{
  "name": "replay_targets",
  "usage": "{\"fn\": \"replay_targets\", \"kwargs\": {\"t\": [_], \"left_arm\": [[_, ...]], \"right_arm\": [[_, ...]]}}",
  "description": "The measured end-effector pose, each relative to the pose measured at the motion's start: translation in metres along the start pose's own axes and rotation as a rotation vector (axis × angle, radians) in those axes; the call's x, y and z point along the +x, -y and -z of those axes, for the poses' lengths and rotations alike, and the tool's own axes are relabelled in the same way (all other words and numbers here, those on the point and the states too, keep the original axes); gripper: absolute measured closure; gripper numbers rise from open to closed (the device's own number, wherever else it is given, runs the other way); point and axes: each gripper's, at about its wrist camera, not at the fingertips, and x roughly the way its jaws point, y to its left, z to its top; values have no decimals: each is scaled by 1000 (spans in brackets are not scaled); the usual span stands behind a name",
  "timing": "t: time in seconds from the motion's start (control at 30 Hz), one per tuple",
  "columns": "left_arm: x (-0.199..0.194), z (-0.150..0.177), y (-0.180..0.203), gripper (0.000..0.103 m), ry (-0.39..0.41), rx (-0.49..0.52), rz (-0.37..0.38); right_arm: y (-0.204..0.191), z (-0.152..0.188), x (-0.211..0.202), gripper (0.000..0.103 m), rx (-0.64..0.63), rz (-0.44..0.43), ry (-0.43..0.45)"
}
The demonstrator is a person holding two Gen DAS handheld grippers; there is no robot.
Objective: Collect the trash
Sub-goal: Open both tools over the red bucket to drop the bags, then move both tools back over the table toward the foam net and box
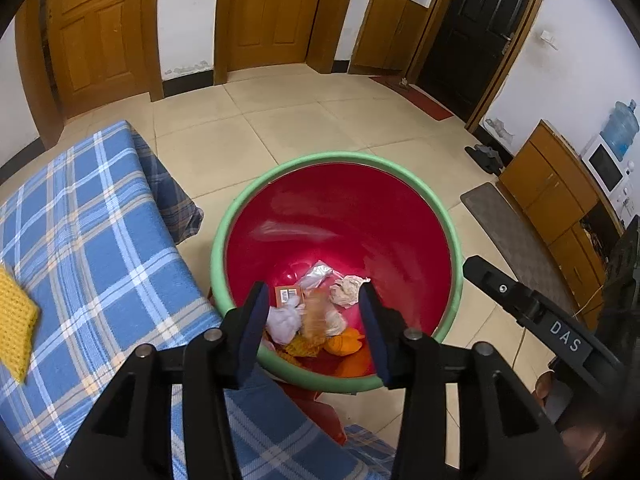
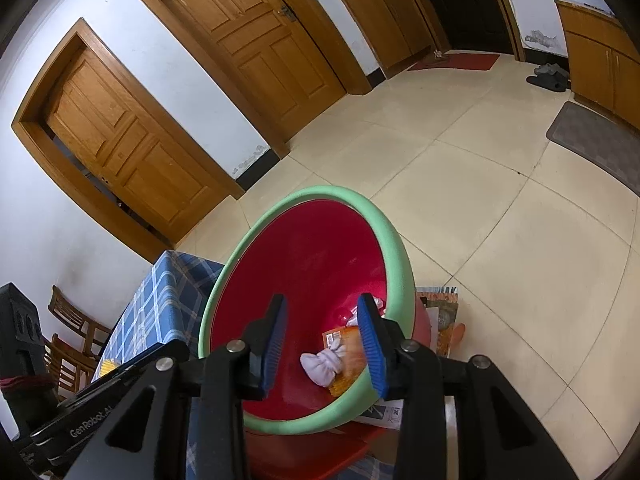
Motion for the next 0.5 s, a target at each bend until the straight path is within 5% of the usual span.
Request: {"fn": "replay_targets", "kwargs": {"t": [0.5], "left_arm": [[-34,8,-55,54,52,-132,-84]], "right_arm": [[-14,7,-1,55,-39,-15,-8]]}}
